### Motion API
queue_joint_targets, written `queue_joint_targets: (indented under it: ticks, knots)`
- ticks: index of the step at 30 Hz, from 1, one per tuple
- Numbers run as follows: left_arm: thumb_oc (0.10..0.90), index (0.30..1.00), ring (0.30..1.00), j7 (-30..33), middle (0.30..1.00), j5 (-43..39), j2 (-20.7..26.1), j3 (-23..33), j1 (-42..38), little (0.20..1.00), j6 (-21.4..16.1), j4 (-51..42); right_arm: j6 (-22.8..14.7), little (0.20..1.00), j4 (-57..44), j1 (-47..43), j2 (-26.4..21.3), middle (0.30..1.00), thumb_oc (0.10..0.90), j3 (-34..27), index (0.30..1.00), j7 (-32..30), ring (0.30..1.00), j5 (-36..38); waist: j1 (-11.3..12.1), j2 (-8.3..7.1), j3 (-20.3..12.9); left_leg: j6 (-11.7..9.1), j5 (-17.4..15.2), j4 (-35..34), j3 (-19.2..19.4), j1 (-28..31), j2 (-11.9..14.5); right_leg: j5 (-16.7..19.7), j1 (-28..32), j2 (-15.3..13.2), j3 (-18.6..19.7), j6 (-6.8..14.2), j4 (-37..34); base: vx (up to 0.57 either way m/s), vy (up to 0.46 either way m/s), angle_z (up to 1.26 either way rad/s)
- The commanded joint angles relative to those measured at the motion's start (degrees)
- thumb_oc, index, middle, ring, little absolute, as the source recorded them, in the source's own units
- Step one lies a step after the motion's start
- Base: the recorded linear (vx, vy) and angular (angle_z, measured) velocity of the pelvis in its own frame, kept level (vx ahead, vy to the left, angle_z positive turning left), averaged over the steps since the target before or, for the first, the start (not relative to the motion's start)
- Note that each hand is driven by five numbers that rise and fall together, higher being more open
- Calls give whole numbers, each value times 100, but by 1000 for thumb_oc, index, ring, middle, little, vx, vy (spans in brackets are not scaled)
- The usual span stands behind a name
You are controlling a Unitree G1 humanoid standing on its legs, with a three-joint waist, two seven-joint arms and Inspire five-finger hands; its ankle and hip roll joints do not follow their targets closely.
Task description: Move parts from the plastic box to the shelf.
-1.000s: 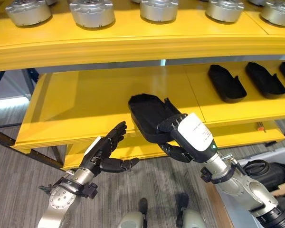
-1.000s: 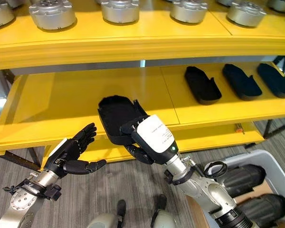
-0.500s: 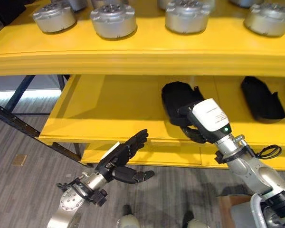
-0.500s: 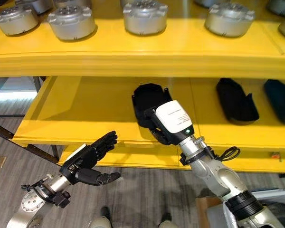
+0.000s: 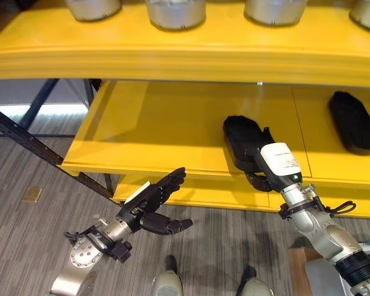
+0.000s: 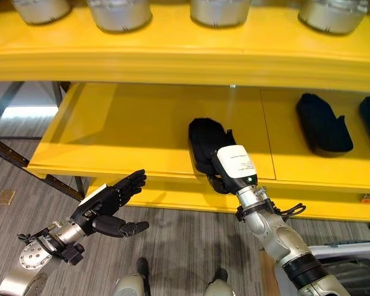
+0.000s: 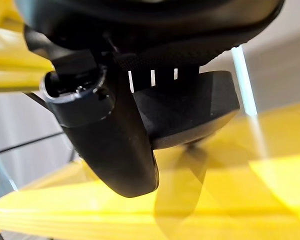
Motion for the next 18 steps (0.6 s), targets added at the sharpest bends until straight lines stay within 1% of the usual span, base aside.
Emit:
queue_joint_targets:
  ticks: [1, 3, 8, 10, 11, 12, 14, 15, 16, 18]
  knots:
    - [900, 1000, 1000, 143, 1000, -402, -170, 241, -425, 1000, -370, -685, 100, 300, -341, -866, -82, 300, 400, -528, 300, -669, 300, 54, 47, -5, 0, 277, -507, 389, -197, 1, 40, -329, -211, 115, 84, -71, 533, -116, -64, -7]
    - [900, 1000, 1000, 154, 1000, -401, -170, 230, -506, 1000, -386, -679, 244, 300, -246, -967, -89, 300, 400, -565, 300, -726, 300, 71, 67, -1, 99, 270, -525, 543, -239, -151, 28, -374, -296, 147, 77, -119, 637, -118, -63, -4]
    - [900, 1000, 1000, 274, 1000, -400, -168, 180, -718, 1000, -436, -702, 380, 300, 9, -1277, -130, 300, 400, -605, 300, -836, 300, 114, 92, 38, 312, 273, -586, 885, -330, -487, 6, -469, -547, 163, 94, -214, 928, -146, -56, -2]
    - [900, 1000, 1000, 378, 1000, -445, -173, 132, -862, 1000, -413, -683, 473, 300, 140, -1514, -173, 300, 400, -616, 300, -869, 300, 141, 107, 56, 425, 287, -641, 1088, -368, -681, -17, -529, -714, 140, 105, -251, 1124, -174, -51, -7]
    - [900, 1000, 1000, 433, 1000, -491, -182, 107, -939, 1000, -412, -665, 480, 300, 241, -1647, -214, 300, 400, -616, 300, -903, 300, 210, 114, 63, 498, 293, -709, 1227, -397, -775, -37, -604, -801, 118, 120, -264, 1274, -171, -56, -5]
    - [900, 1000, 1000, 459, 1000, -557, -201, 101, -1030, 1000, -389, -640, 410, 300, 368, -1833, -280, 300, 400, -634, 300, -948, 300, 214, 131, 80, 550, 297, -702, 1299, -432, -911, -47, -621, -905, 131, 115, -307, 1345, -207, -84, -3]
    - [900, 1000, 1000, 394, 1000, -479, -256, 6, -1206, 1000, -429, -563, 369, 300, 596, -2205, -382, 300, 400, -613, 300, -917, 300, 210, 149, 82, 688, 285, -745, 1430, -489, -1080, -83, -624, -1029, 140, 176, -307, 1369, -178, -79, -5]
    - [900, 1000, 1000, 390, 1000, -461, -263, -14, -1247, 1000, -435, -555, 372, 300, 634, -2281, -404, 300, 400, -596, 300, -915, 300, 192, 153, 89, 703, 288, -711, 1420, -491, -1122, -84, -592, -1069, 150, 179, -316, 1352, -173, -55, -5]
    - [900, 1000, 1000, 457, 1000, -383, -280, -124, -1398, 1000, -473, -524, 441, 300, 808, -2625, -520, 300, 400, -490, 300, -879, 300, 174, 171, 105, 795, 288, -733, 1474, -505, -1231, -108, -632, -1182, 152, 205, -318, 1423, -168, -49, -3]
    - [900, 1000, 1000, 506, 1000, -390, -268, -166, -1479, 1000, -497, -511, 499, 300, 913, -2842, -636, 300, 400, -427, 300, -871, 300, 188, 191, 111, 844, 303, -703, 1498, -517, -1333, -126, -614, -1274, 163, 214, -337, 1449, -133, -49, -1]
